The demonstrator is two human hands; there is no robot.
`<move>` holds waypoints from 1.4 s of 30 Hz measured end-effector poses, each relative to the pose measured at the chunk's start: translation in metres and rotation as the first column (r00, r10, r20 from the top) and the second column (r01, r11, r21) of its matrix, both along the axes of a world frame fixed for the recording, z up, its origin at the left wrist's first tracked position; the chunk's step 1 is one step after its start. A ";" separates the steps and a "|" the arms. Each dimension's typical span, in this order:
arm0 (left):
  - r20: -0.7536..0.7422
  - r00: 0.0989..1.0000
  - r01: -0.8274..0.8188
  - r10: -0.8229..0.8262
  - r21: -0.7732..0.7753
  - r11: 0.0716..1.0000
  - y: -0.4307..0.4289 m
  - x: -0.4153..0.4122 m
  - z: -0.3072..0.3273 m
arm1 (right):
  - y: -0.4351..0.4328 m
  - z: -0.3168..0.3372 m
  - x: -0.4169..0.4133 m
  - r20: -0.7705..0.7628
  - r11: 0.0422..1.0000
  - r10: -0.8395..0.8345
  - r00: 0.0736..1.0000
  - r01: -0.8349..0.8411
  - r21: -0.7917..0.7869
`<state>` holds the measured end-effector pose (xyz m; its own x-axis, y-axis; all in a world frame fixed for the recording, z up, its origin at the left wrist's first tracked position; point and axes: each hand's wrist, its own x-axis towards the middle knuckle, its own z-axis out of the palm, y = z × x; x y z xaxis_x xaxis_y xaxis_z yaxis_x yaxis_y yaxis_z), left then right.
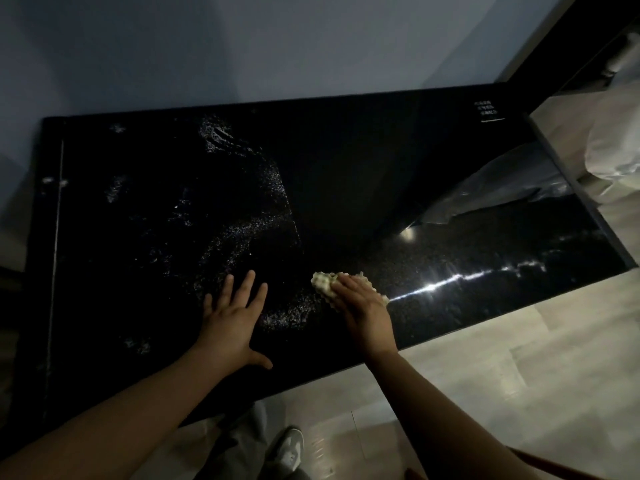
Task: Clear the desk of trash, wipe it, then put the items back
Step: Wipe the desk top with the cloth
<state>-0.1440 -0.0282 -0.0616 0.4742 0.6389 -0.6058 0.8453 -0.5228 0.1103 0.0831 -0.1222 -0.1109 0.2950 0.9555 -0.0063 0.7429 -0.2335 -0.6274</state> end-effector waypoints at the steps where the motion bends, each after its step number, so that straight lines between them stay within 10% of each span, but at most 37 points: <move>1: 0.003 1.000 -0.004 0.004 0.002 1.000 0.000 0.001 -0.001 | -0.003 0.000 0.000 -0.005 1.000 -0.005 1.000 0.005 0.000; 42: 0.091 0.977 -0.201 0.194 0.084 0.976 -0.059 -0.035 0.040 | -0.130 0.061 -0.018 -0.146 0.987 -0.141 0.979 0.126 -0.103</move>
<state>-0.1792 -0.0867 -0.0219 0.3783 0.7764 -0.5041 0.9230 -0.3575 0.1420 0.0652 -0.2527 -0.0497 0.4087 0.9007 -0.1476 0.5985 -0.3866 -0.7016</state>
